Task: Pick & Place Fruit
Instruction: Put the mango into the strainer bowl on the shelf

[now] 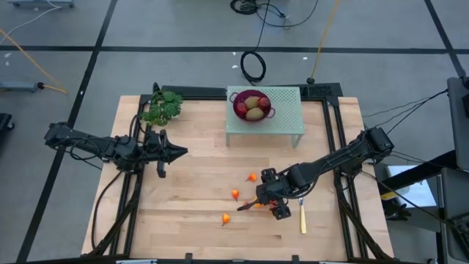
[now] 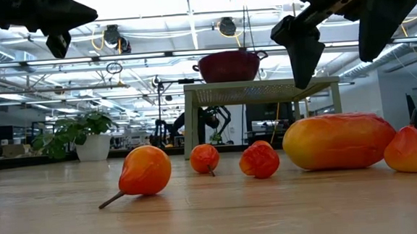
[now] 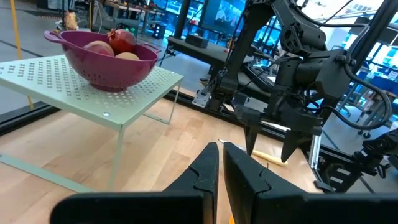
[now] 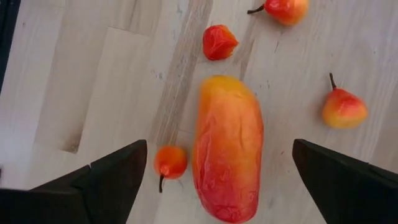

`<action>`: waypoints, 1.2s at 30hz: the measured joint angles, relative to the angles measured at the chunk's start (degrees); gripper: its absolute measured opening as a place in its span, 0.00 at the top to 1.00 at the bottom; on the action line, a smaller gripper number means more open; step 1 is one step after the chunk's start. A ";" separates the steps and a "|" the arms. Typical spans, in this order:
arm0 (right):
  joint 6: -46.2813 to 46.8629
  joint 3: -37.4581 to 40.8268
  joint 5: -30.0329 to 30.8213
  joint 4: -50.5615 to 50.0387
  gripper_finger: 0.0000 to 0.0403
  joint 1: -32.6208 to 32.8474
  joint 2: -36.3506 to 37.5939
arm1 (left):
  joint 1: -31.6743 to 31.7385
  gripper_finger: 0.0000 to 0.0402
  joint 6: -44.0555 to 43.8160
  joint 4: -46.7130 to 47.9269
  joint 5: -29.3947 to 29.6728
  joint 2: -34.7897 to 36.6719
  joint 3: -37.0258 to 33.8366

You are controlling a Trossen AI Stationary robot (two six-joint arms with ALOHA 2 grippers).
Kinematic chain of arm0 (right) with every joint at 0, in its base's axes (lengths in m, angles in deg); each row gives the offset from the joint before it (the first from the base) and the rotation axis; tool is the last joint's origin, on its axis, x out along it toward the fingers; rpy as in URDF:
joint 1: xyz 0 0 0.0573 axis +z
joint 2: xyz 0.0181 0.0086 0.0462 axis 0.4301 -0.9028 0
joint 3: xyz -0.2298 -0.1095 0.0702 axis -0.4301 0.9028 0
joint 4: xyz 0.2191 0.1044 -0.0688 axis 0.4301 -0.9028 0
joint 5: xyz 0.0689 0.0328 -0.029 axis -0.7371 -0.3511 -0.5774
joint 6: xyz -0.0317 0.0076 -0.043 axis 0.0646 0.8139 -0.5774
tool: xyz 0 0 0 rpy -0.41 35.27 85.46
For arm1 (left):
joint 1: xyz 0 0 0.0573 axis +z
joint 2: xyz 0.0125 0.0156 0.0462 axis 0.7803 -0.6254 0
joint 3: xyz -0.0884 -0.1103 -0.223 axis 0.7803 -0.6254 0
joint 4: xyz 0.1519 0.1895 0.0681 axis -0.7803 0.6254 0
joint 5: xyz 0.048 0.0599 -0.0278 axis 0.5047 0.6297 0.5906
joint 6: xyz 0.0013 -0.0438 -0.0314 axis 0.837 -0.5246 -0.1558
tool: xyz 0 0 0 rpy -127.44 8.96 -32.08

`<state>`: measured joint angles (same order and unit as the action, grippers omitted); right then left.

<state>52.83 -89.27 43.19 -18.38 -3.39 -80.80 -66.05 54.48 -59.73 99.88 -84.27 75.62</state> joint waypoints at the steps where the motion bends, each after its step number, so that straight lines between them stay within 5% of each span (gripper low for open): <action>1: 0.56 0.00 0.00 0.00 0.02 0.00 0.00 | 0.00 0.94 0.00 0.00 0.00 0.02 0.00; 36: 6.08 0.00 -0.64 3.83 0.01 -0.66 0.09 | 0.00 0.94 -0.07 1.75 0.00 0.02 0.00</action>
<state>58.91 -89.27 42.55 -14.55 -4.04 -80.72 -66.05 54.42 -57.99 99.88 -84.25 75.62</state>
